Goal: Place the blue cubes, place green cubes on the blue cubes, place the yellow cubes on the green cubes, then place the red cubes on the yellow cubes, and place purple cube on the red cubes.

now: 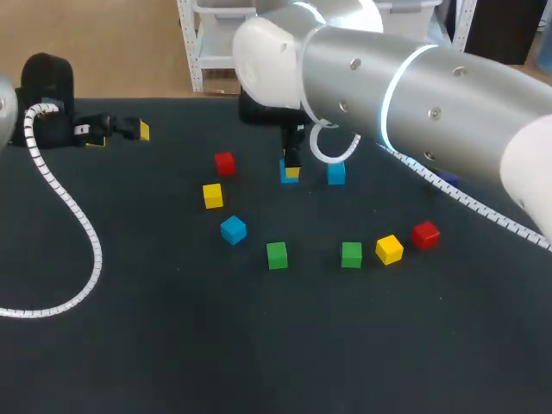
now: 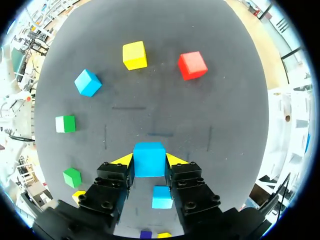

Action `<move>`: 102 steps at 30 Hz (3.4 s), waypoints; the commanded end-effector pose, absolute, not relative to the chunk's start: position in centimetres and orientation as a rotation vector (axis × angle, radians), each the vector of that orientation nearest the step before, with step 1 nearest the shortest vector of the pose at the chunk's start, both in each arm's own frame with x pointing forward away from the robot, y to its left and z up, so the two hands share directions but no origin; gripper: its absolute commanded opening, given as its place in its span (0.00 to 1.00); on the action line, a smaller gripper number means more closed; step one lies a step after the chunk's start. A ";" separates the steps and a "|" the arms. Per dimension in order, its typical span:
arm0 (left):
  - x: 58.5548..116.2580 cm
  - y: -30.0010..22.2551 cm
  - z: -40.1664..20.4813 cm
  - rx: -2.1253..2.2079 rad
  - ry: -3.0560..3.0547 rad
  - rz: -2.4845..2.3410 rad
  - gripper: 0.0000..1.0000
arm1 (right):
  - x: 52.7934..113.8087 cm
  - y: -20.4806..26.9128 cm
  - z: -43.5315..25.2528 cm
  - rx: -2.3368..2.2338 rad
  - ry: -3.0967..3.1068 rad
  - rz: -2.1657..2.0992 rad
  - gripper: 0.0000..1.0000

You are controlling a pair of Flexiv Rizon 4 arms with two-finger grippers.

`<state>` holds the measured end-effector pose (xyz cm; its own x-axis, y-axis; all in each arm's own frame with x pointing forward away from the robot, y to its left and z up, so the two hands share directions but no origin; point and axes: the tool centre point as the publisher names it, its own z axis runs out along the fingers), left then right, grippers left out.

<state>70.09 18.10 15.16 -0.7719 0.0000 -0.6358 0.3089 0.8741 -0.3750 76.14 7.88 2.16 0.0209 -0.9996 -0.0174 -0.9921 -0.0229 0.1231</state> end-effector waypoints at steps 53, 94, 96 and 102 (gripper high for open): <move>70.0 18.4 15.0 0.228 2.376 -0.632 1.00 | 78.4 3.4 -0.1 2.073 -2.297 -0.123 0.00; 70.0 18.4 15.0 0.228 2.376 -0.632 1.00 | 79.1 3.1 -1.1 2.073 -2.275 -0.146 1.00; 70.0 18.4 15.0 0.228 2.376 -0.632 1.00 | 79.0 3.2 -1.0 2.082 -2.278 -0.153 1.00; 70.0 18.4 15.0 0.228 2.376 -0.632 1.00 | 78.5 3.7 0.2 2.124 -2.285 -0.148 1.00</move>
